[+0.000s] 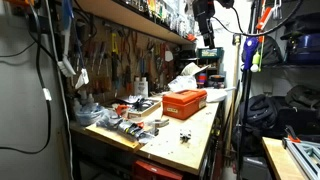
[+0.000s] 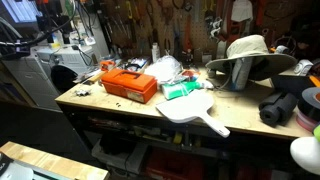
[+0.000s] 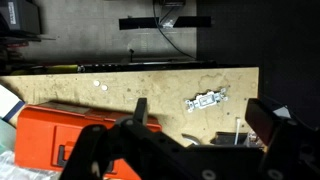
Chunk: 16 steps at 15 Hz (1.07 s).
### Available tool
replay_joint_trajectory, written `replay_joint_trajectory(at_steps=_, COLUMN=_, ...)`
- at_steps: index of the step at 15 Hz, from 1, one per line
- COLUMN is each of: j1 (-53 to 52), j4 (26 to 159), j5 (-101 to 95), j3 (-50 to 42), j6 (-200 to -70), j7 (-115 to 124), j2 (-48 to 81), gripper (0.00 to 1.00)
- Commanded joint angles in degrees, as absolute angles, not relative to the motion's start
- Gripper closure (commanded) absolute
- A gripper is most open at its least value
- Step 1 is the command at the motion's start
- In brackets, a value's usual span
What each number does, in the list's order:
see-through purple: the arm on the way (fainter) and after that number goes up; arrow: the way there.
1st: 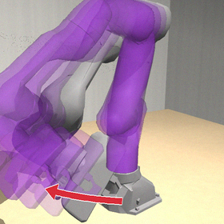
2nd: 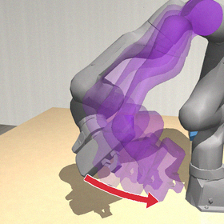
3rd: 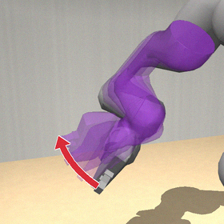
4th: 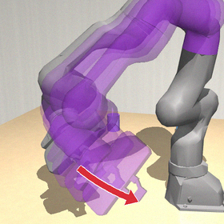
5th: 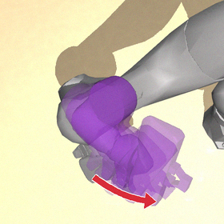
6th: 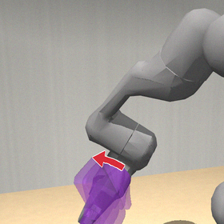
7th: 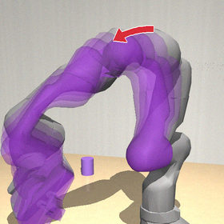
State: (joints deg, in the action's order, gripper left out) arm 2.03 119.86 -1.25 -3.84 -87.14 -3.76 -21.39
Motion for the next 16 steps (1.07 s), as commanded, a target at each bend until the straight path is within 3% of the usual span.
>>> replay_joint_trajectory(at_steps=1, j1=2.17, j4=119.76, j5=-1.21, j3=-3.73, j6=-87.05, j7=-3.81, j2=-21.34, gripper=0.00)
replay_joint_trajectory(at_steps=10, j1=6.63, j4=121.67, j5=0.78, j3=-6.99, j6=-91.35, j7=4.93, j2=-19.76, gripper=0.00)
replay_joint_trajectory(at_steps=16, j1=11.83, j4=122.64, j5=2.32, j3=-11.44, j6=-101.11, j7=12.25, j2=-14.67, gripper=0.00)
